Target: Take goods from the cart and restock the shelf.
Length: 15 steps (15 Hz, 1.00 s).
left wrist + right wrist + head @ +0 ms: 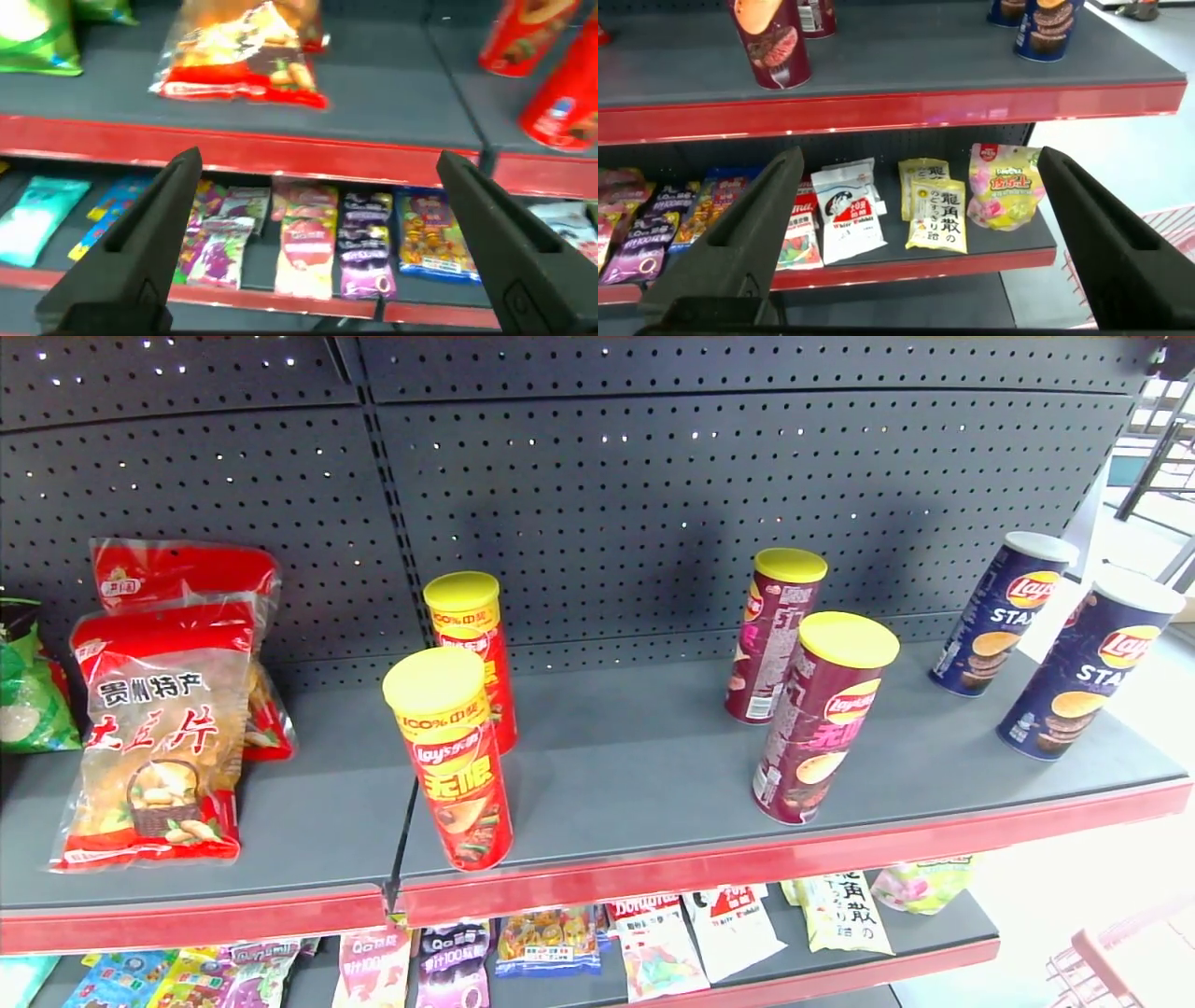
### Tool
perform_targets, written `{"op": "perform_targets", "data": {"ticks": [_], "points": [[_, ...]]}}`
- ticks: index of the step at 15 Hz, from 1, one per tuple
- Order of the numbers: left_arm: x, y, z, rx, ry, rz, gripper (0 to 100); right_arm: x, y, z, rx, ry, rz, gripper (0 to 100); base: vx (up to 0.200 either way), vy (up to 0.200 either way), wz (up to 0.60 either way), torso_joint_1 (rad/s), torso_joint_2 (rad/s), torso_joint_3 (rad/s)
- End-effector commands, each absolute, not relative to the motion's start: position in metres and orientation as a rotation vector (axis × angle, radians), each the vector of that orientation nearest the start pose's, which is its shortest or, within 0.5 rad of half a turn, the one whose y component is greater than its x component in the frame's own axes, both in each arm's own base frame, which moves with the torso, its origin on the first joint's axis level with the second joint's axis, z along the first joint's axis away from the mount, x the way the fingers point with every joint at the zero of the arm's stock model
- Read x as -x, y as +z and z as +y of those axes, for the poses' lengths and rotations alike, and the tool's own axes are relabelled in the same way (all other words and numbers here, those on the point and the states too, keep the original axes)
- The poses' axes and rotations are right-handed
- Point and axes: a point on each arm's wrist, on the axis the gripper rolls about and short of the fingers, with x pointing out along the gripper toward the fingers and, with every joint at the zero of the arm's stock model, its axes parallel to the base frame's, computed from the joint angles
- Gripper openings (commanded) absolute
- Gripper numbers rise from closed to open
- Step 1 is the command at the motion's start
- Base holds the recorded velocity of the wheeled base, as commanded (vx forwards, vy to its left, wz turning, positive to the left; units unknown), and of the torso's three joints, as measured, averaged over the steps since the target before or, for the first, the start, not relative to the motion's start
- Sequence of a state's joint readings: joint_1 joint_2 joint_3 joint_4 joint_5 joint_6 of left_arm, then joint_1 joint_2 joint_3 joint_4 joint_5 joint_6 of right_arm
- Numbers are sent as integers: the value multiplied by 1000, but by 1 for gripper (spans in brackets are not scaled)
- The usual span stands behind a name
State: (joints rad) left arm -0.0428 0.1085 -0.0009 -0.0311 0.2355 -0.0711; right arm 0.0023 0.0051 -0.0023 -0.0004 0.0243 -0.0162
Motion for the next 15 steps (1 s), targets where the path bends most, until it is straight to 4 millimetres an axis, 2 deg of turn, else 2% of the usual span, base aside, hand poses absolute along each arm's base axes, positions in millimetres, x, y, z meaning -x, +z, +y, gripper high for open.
{"op": "perform_targets", "data": {"ticks": [1, 2, 5, 15], "points": [[12, 82, 5, 59, 275, 104, 100, 23, 76, 1, 15, 32, 3, 100, 0, 0, 0, 0, 0, 0], [13, 82, 4, 37, 332, 93, 100, 23, 76, 1, 15, 32, 1, 100, 0, 0, 0, 0, 0, 0], [15, 78, -3, 36, 49, 96, 100, 23, 76, 1, 15, 32, 1, 100, 0, 0, 0, 0, 0, 0], [15, 77, -3, 3, 52, 106, 100, 23, 76, 1, 14, 34, 1, 100, 0, 0, 0, 0, 0, 0]]}}
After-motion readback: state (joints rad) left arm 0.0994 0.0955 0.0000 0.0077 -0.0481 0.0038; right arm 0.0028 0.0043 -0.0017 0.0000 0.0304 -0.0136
